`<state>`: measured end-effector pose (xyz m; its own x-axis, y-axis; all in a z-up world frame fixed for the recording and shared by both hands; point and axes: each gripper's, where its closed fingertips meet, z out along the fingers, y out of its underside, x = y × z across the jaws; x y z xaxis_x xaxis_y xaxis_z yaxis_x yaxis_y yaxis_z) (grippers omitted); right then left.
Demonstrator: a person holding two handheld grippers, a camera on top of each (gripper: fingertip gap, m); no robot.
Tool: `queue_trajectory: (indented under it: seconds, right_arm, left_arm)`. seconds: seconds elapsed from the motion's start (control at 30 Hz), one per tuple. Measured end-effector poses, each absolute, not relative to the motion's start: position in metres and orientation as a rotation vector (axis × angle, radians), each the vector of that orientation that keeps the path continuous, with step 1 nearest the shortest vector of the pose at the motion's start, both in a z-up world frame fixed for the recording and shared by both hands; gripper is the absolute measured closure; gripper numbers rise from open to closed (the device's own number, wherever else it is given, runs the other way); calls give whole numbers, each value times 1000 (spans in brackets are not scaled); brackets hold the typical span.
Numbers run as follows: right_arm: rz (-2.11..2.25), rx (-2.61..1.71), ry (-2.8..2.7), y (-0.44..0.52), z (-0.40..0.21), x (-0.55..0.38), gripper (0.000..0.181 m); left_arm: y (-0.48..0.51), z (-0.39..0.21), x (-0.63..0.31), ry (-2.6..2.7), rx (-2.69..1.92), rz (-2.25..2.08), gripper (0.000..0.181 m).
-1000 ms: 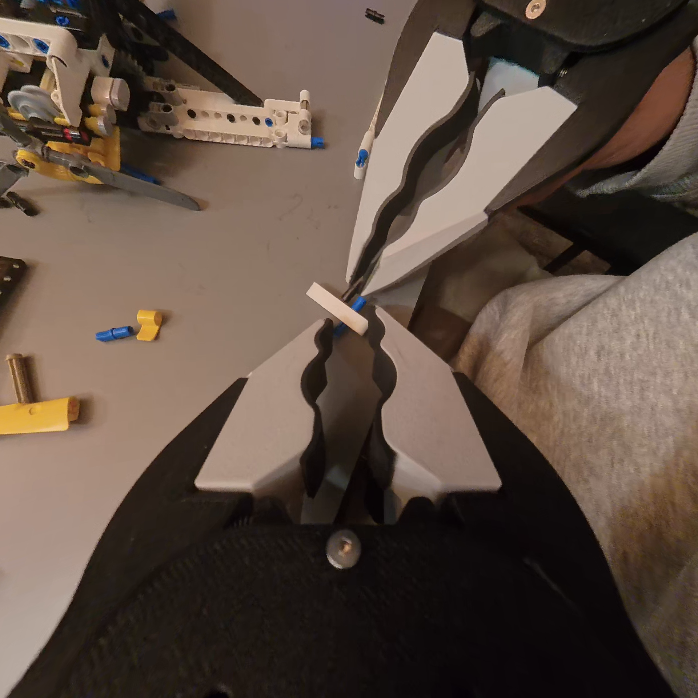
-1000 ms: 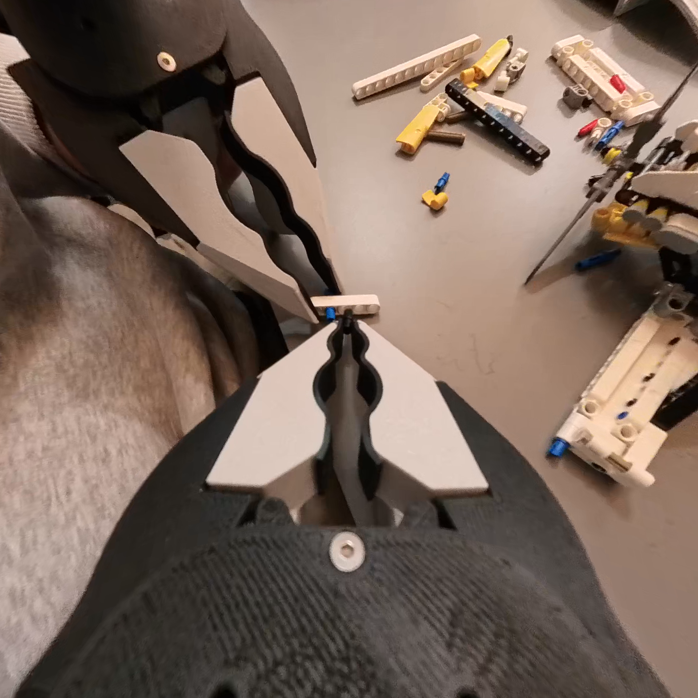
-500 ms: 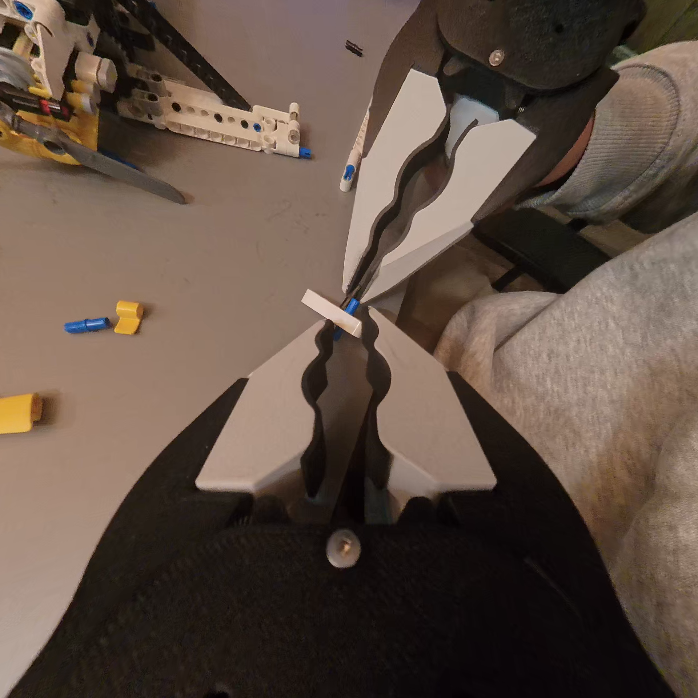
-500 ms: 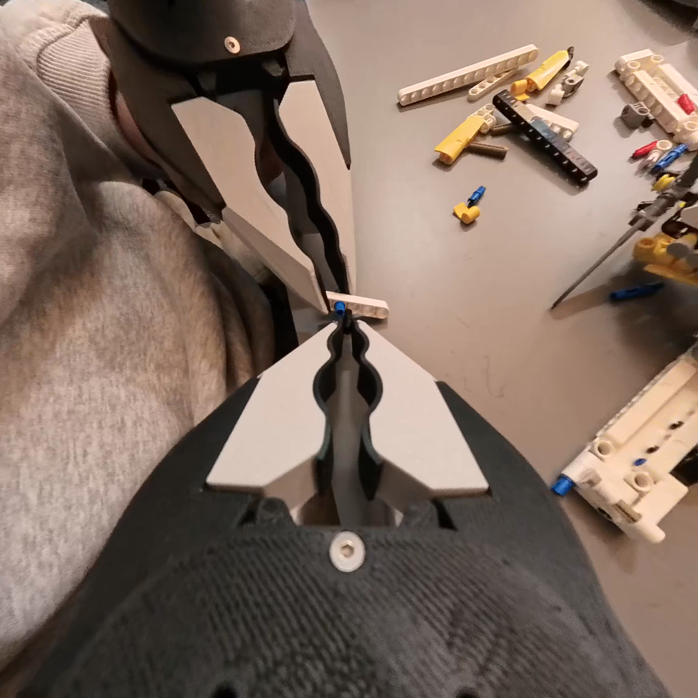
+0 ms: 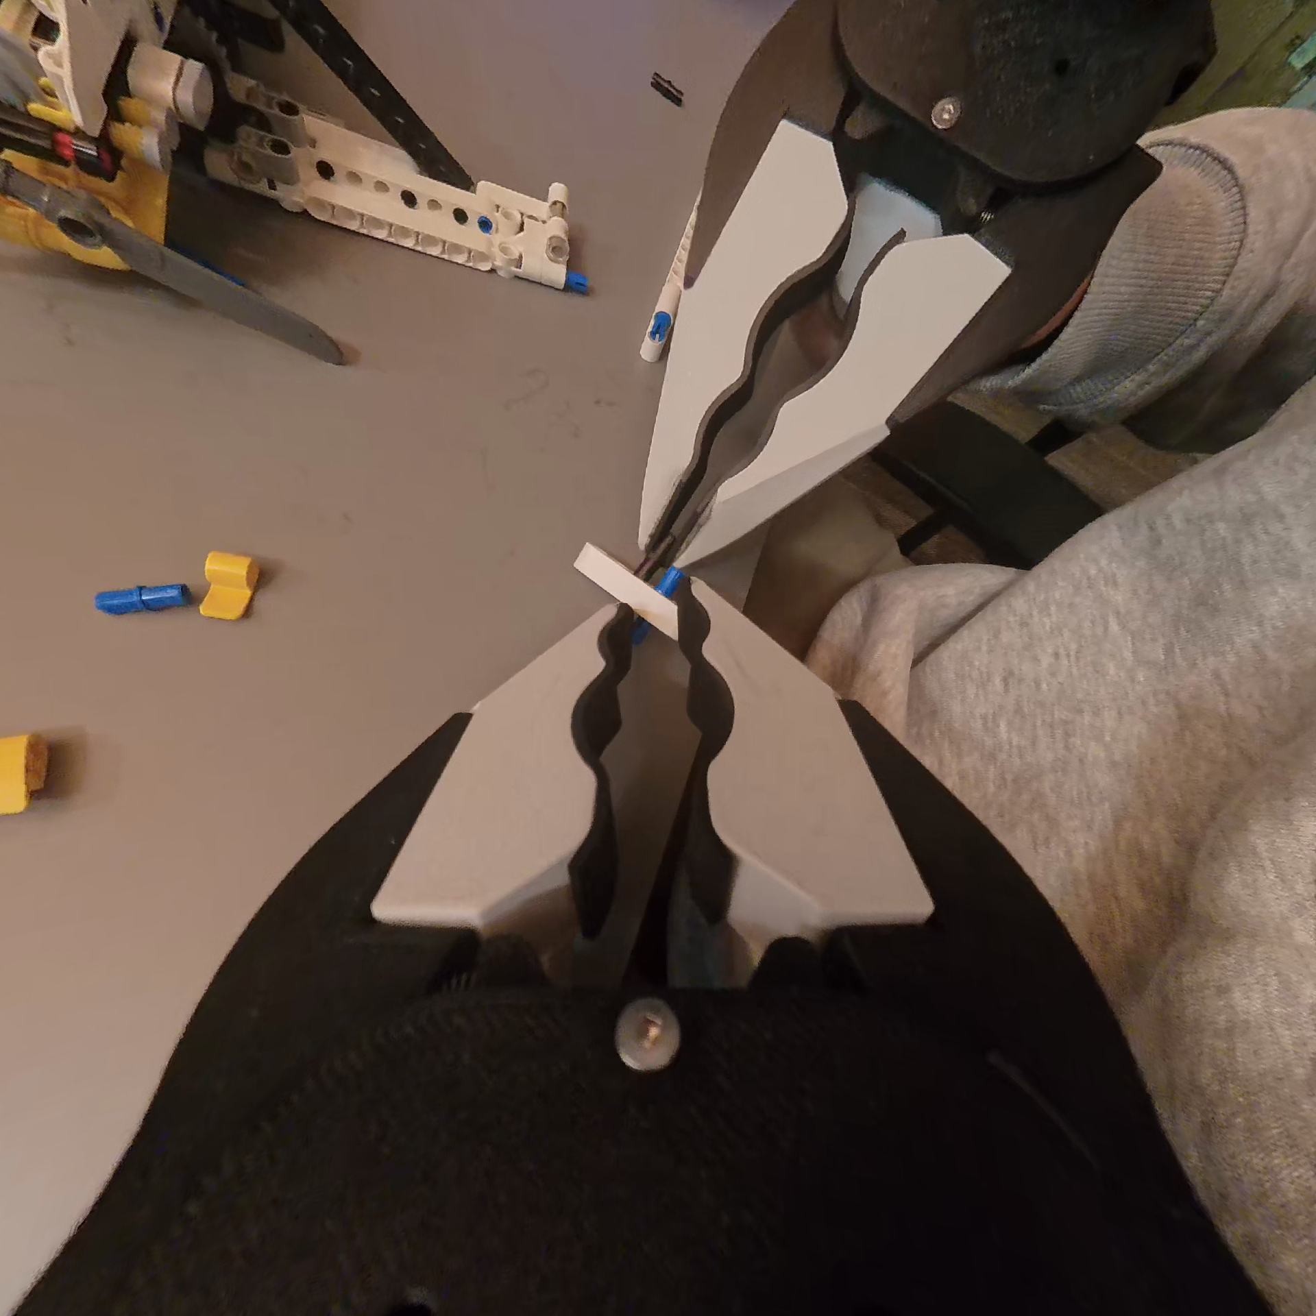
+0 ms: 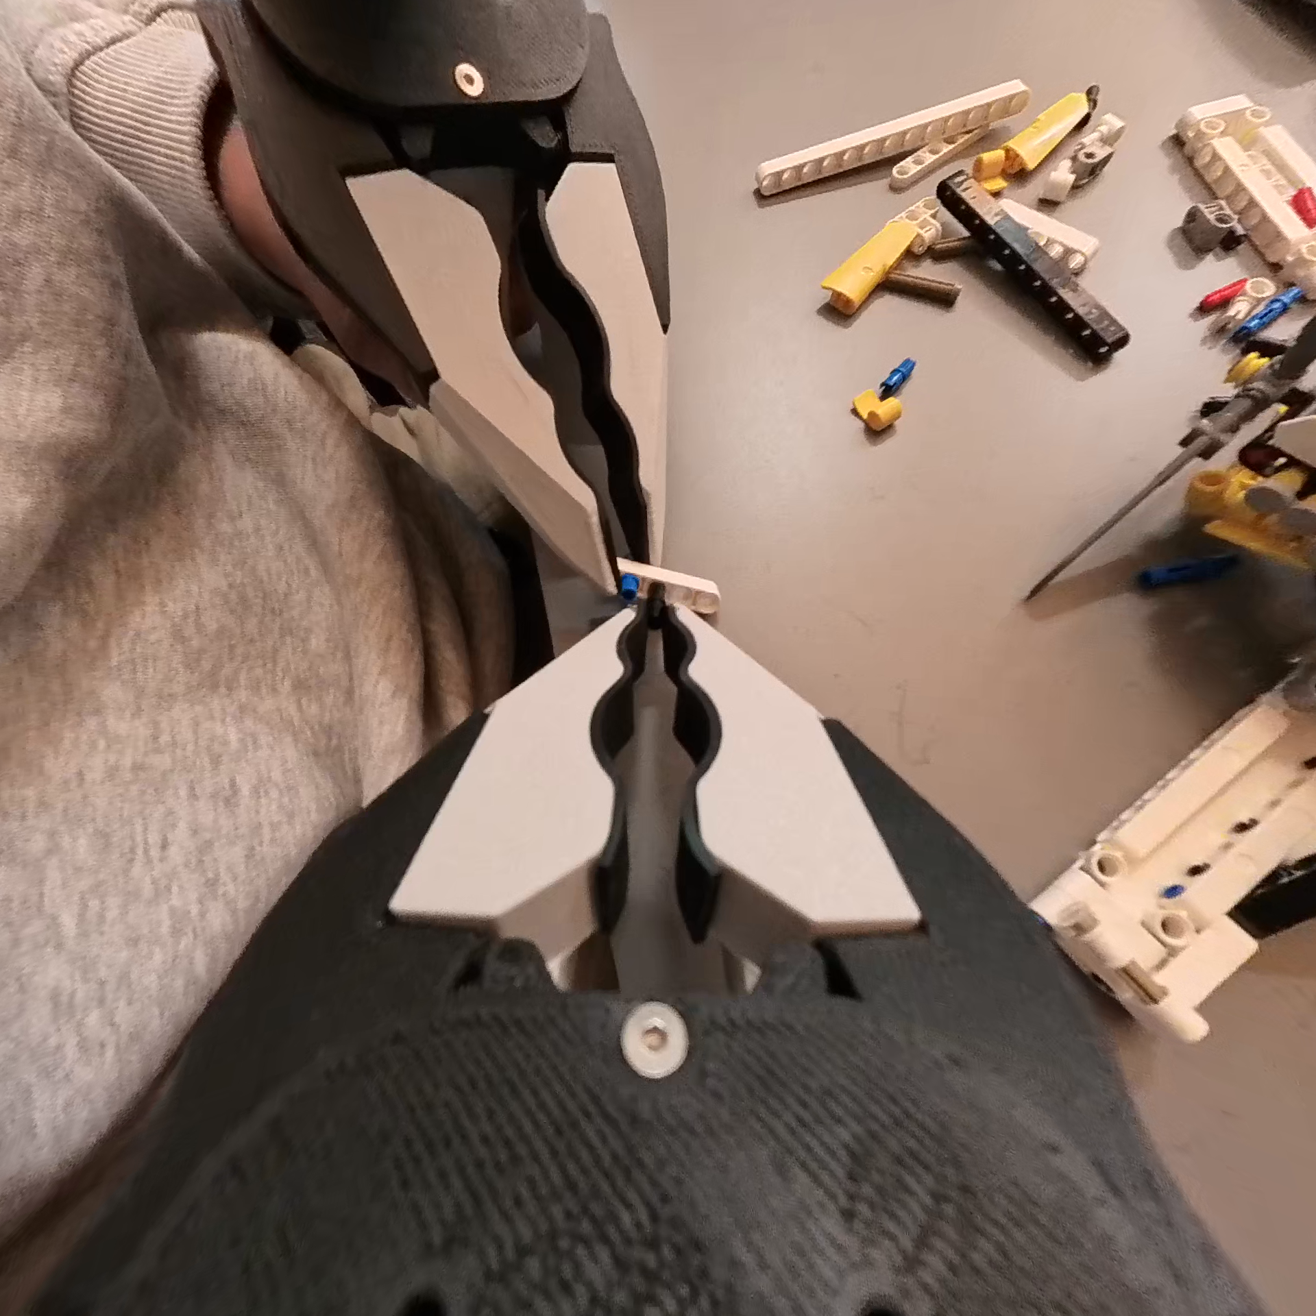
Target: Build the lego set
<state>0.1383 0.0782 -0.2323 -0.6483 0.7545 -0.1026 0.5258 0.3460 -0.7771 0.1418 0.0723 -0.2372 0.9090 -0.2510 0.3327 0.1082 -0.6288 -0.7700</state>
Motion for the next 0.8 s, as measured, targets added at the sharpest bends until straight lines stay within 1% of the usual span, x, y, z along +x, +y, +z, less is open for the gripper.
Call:
queue_trajectory:
  seconds: [0.47,0.8]
  right_arm:
    - [1198,-1165,-2421,78,-234,137,179]
    - [851,-1008,-2649,82,-235,137,178]
  left_arm:
    - [73,-239,141,101,-2215,-576,168]
    - [77,-239,141,127,-2214,-488,172]
